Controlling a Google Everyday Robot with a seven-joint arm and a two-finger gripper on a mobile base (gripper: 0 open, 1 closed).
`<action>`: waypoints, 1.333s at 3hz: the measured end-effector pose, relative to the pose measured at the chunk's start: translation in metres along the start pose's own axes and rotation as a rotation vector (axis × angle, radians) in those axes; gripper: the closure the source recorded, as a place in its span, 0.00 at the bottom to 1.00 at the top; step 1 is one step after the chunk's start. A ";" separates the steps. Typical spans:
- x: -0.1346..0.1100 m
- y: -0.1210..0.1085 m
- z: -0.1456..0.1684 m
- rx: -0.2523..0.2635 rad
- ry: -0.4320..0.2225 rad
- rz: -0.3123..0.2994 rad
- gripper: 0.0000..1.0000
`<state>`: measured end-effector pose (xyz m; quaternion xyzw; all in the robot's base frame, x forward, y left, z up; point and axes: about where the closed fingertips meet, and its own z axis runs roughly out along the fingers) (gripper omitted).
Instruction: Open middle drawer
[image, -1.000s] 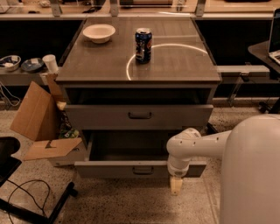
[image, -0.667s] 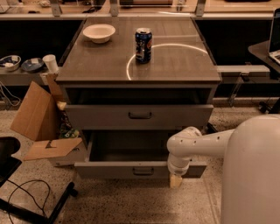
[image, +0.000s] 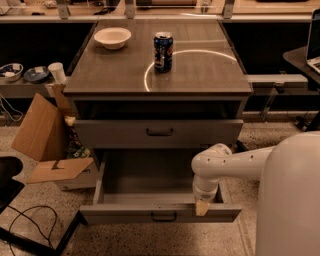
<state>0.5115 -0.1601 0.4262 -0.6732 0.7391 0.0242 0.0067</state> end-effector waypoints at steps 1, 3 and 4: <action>0.000 0.000 0.000 0.000 0.000 0.000 0.39; 0.000 0.000 0.000 0.000 0.000 0.000 0.00; 0.000 0.000 0.000 0.000 0.000 0.000 0.00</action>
Offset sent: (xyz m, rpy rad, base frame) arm 0.0000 0.0000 0.0000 0.0000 0.0000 0.0000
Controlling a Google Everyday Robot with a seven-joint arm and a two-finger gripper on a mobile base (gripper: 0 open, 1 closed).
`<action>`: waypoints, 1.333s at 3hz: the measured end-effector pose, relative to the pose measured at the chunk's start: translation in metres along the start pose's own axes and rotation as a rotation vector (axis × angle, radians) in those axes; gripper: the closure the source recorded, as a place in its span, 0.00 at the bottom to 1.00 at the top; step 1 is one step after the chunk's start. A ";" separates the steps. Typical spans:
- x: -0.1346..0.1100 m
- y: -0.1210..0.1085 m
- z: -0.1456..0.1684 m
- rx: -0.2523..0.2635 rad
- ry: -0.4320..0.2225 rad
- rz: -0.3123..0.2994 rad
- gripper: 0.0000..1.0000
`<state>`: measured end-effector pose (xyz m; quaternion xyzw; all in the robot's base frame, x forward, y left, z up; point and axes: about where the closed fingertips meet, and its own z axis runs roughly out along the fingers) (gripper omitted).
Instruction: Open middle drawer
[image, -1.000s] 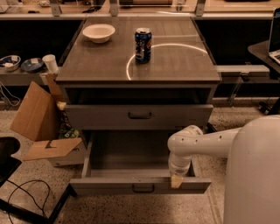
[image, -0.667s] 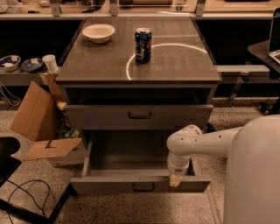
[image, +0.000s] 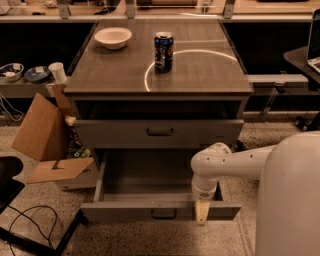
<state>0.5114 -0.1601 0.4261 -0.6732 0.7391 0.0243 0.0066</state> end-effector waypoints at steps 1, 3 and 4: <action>0.006 0.030 0.007 -0.020 -0.004 0.021 0.00; 0.013 0.114 0.007 -0.069 -0.032 0.118 0.41; 0.014 0.115 0.004 -0.072 -0.031 0.120 0.65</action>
Offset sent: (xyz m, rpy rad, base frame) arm -0.2256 -0.0084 -0.0129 0.0451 0.1618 -0.1924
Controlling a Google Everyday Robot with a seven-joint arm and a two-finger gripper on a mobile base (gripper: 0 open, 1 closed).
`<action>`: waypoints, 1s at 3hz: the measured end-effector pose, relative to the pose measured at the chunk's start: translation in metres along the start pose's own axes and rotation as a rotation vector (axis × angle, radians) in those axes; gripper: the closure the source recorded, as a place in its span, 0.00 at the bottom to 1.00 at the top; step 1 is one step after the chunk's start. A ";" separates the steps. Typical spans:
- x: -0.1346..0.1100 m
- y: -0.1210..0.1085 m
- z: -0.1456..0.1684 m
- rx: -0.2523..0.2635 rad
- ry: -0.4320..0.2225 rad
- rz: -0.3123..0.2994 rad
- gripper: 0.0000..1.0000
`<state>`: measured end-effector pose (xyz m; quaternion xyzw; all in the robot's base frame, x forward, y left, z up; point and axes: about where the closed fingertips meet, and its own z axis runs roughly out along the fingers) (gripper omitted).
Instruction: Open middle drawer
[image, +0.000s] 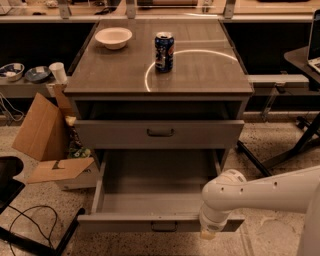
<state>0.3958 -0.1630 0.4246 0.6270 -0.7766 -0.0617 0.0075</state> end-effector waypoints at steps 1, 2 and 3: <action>0.000 -0.001 -0.003 0.000 0.000 0.000 0.88; 0.004 0.002 -0.009 0.008 -0.007 0.022 1.00; 0.004 0.001 -0.009 0.008 -0.007 0.022 1.00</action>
Offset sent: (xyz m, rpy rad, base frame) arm -0.2054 -0.0700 -0.0191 -0.1047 0.2520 -0.2761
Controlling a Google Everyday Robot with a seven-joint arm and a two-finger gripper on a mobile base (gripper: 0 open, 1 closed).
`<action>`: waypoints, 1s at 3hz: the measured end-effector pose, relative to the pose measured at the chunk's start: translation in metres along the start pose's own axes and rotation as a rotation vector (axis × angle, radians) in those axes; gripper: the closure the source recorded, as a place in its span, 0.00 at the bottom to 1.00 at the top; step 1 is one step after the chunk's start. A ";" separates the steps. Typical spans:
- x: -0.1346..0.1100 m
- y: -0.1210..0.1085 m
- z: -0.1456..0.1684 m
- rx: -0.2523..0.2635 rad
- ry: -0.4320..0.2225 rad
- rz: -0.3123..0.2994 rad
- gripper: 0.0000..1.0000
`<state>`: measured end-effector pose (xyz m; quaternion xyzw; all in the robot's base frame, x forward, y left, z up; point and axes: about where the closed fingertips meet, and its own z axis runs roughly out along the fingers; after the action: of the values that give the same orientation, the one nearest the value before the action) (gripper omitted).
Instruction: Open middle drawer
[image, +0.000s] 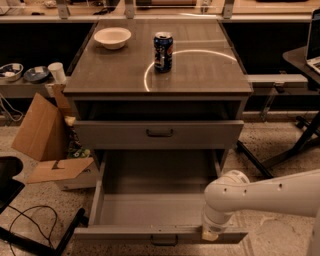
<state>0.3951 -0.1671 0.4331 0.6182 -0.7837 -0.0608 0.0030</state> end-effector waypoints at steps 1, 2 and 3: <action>0.014 0.021 0.000 -0.017 0.012 0.023 1.00; 0.014 0.020 0.000 -0.017 0.012 0.023 1.00; 0.019 0.029 0.001 -0.025 0.017 0.035 1.00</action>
Offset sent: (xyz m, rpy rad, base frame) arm -0.3878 -0.1314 0.0334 -0.1349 0.3107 -0.3795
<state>0.3625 -0.1787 0.4338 0.6047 -0.7936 -0.0652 0.0182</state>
